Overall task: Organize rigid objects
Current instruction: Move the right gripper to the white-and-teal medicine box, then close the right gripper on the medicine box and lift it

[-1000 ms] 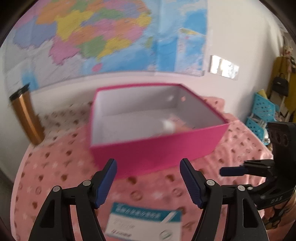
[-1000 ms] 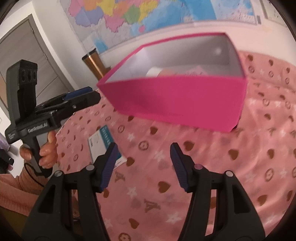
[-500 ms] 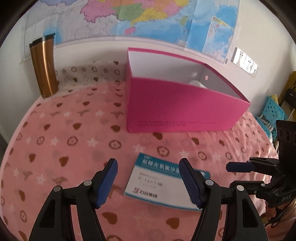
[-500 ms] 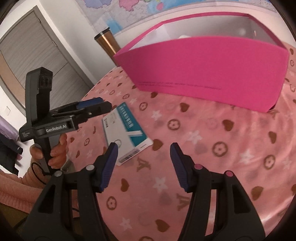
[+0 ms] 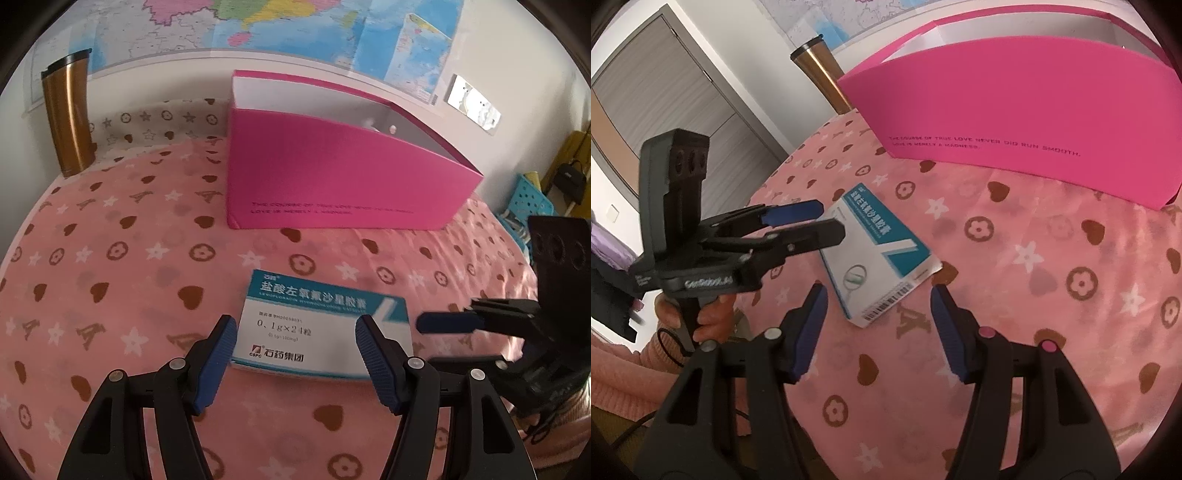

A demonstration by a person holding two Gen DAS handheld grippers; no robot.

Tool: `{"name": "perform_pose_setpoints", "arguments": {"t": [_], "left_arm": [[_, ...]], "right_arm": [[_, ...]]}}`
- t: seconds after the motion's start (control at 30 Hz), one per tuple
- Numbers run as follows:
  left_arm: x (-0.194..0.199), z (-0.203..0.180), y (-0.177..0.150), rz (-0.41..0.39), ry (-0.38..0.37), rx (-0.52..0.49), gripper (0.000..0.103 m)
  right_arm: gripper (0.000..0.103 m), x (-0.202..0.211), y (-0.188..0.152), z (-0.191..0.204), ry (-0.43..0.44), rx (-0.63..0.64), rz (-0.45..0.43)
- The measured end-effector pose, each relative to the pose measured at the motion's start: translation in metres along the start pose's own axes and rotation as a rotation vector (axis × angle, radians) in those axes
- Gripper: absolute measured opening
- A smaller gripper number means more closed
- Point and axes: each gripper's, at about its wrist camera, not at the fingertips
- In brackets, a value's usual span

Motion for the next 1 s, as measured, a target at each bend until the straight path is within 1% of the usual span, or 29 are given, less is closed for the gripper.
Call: {"name": "perform_pose_setpoints", "arguments": {"t": [0.3, 0.43, 0.57, 0.63, 0.8, 0.9, 1.0], "left_arm": [[0.0, -0.019, -0.004, 0.003, -0.071, -0.037, 0.068], [0.0, -0.02, -0.004, 0.002, -0.077, -0.035, 0.068], [-0.005, -0.016, -0.005, 0.031, -0.073, -0.017, 0.059], [-0.009, -0.013, -0.007, 0.046, -0.075, -0.001, 0.056], [-0.007, -0.014, -0.007, 0.04, -0.079, 0.001, 0.054], [-0.007, -0.014, -0.007, 0.041, -0.058, 0.003, 0.054], [-0.007, -0.013, -0.007, 0.036, -0.065, 0.01, 0.054]], "right_arm": [[0.06, 0.007, 0.006, -0.015, -0.032, -0.052, -0.041], [0.06, 0.007, 0.01, -0.019, -0.049, -0.062, -0.052], [0.06, 0.003, 0.014, -0.021, -0.056, -0.067, -0.055], [0.057, 0.0, 0.017, -0.022, -0.058, -0.066, -0.053], [0.052, -0.004, 0.019, -0.023, -0.062, -0.071, -0.049], [0.05, -0.004, 0.019, -0.025, -0.066, -0.071, -0.051], [0.048, -0.005, 0.019, -0.025, -0.07, -0.073, -0.053]]}}
Point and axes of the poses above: each gripper's, at about its wrist camera, not at the fingertips, and x roughly against the way its jaws point, z to its left, y to its top, and after that the axes turned 11 degrees about -x, right-handed
